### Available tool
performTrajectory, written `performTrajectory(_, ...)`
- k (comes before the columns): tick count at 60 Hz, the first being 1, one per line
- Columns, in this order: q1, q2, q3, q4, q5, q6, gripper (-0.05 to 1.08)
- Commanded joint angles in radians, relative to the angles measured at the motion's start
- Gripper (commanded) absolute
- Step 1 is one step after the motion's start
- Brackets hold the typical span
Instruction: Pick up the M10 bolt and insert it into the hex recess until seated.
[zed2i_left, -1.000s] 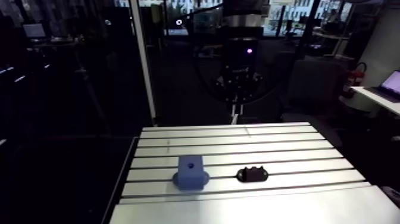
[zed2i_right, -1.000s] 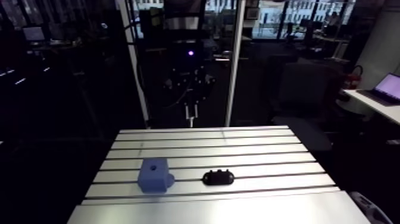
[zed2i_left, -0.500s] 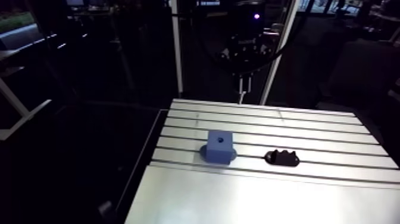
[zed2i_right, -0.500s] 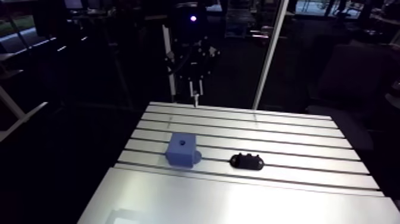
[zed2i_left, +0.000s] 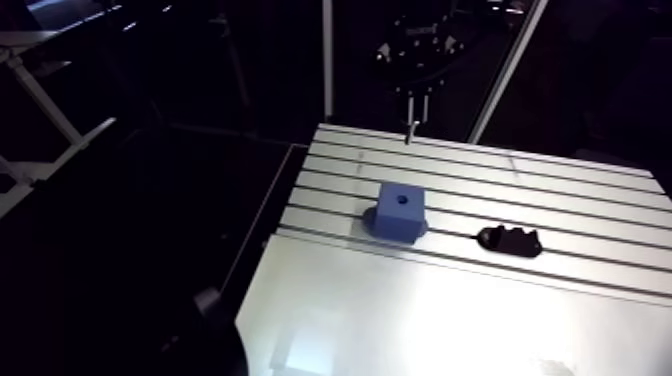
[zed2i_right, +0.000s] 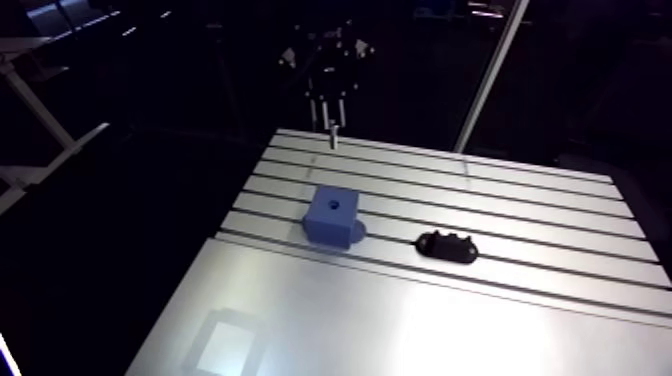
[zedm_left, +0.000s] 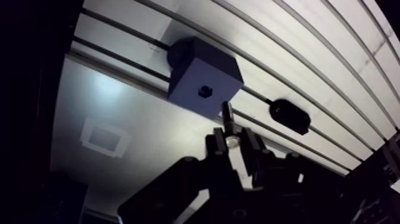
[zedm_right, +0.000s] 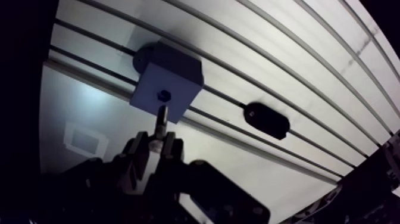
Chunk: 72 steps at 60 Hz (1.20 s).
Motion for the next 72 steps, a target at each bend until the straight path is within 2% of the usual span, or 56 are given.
performTrajectory(1,0.007,0.011,-0.002,0.002,0.0,-0.004,1.08)
performTrajectory(14,0.015,0.019,0.006,0.002,-0.001,-0.004,1.08)
performTrajectory(27,-0.018,0.017,0.03,-0.008,-0.004,-0.004,1.08)
performTrajectory(49,-0.025,-0.033,0.099,-0.05,0.0,-0.006,1.08)
performTrajectory(72,-0.025,-0.032,0.129,-0.075,0.0,-0.009,1.08)
